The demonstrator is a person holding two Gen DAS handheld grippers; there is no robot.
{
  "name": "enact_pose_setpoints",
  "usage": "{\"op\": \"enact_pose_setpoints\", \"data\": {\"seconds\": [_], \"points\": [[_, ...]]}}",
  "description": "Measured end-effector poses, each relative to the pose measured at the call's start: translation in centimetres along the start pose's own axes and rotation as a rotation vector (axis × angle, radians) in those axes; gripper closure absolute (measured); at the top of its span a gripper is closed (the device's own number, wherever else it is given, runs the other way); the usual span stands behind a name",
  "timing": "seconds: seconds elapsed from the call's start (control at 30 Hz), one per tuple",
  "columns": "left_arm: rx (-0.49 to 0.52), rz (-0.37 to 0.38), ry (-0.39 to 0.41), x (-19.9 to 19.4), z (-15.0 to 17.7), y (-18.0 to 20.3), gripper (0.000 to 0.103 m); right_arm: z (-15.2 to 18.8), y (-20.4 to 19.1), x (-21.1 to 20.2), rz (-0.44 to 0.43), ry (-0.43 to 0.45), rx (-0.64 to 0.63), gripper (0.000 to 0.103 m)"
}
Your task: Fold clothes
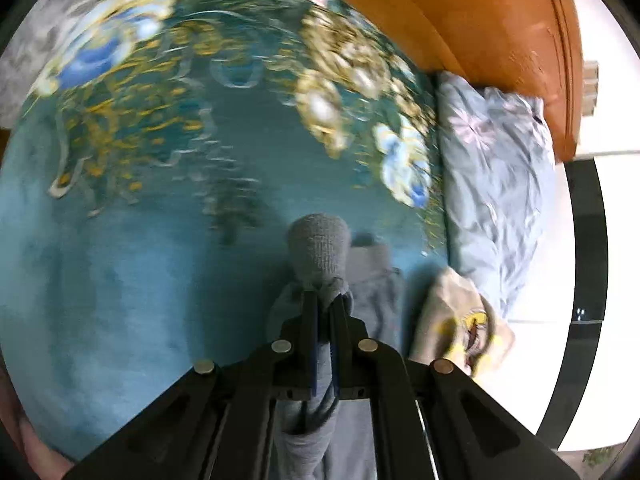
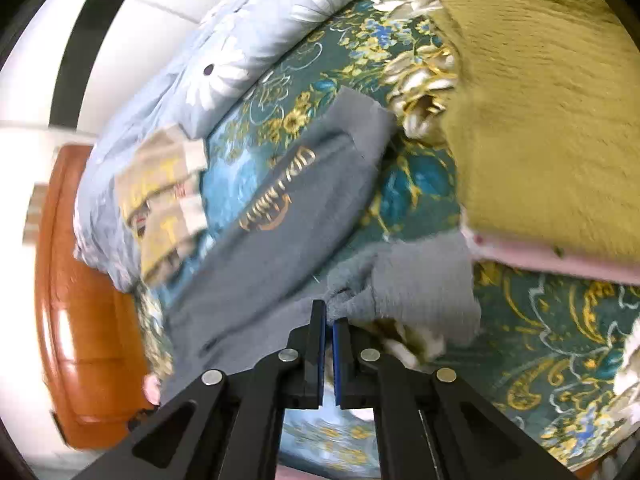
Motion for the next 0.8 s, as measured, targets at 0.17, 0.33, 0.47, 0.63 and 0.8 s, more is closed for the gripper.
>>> {"op": "enact_pose_setpoints", "data": {"seconds": [0.17, 0.33, 0.47, 0.63, 0.8], "points": [[0.079, 0.017, -0.084, 4.0, -0.4, 6.7, 0.098, -6.3, -1.2, 3.1, -0.005, -0.052, 0.109, 0.100], [0.126, 0.086, -0.115, 9.3, 0.3, 9.7, 0.098, -12.3, -3.5, 7.2, -0.012, 0.040, 0.126, 0.100], [0.093, 0.141, -0.132, 13.1, 0.5, 9.5, 0.098, -14.3, -4.6, 9.6, -0.008, 0.130, 0.091, 0.099], [0.124, 0.165, -0.132, 14.5, 0.2, 9.9, 0.055, -14.5, -4.4, 11.1, -0.007, 0.173, 0.068, 0.093], [0.199, 0.169, -0.123, 12.3, 0.4, 8.5, 0.054, -13.0, -4.4, 8.9, -0.021, 0.231, -0.009, 0.063]]}}
Point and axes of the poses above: each gripper's, at about its wrist camera, not at the fingertips, and x roughly the way its jaws point, y to its right, z to its underside, the point moved 1 cm from there along x, roughly the way its jaws point, and after that the axes turned 7 degrees about x, right-handed, at the moved point
